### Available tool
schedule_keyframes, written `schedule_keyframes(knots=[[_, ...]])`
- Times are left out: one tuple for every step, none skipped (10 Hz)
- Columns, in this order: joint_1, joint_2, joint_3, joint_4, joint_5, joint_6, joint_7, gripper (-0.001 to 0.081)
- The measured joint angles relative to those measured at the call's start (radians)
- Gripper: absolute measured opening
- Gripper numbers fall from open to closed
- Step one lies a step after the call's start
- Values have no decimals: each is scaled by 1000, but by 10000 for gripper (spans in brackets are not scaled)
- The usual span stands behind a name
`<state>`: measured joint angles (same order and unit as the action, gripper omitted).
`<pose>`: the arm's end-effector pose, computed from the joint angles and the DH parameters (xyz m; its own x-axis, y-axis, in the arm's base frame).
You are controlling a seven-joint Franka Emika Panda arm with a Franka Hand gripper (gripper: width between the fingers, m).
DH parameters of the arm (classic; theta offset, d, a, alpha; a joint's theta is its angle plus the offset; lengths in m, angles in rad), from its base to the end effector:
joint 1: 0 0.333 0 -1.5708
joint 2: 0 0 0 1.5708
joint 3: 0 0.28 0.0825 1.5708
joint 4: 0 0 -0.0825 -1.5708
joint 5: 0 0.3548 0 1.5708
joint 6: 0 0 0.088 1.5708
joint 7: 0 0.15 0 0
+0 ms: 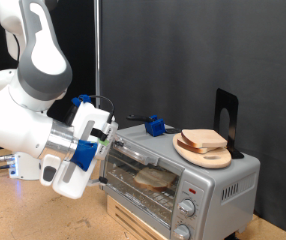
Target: Make a piece of toast with the oven
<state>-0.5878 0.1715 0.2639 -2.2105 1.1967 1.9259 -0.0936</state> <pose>0.5045 -0.0605 0.2765 0.6731 -0.5080 -0.5375 -0.6838 -0.1506 -0.7139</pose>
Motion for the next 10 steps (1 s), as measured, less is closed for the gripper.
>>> schedule_keyframes(knots=[[-6,6,-2,6,-22,-77,-4,800],[-11,31,-3,30,-54,-156,-17,800],[-10,77,-1,69,-82,-182,-38,800],[-5,127,1,105,-93,-171,-71,800],[1,171,3,133,-94,-128,-105,800],[10,208,4,154,-92,-66,-115,800],[20,237,5,182,-91,-37,-115,800],[18,237,5,182,-91,-59,-115,800],[11,245,5,191,-98,-148,-97,800],[5,271,4,226,-113,-239,-75,800]])
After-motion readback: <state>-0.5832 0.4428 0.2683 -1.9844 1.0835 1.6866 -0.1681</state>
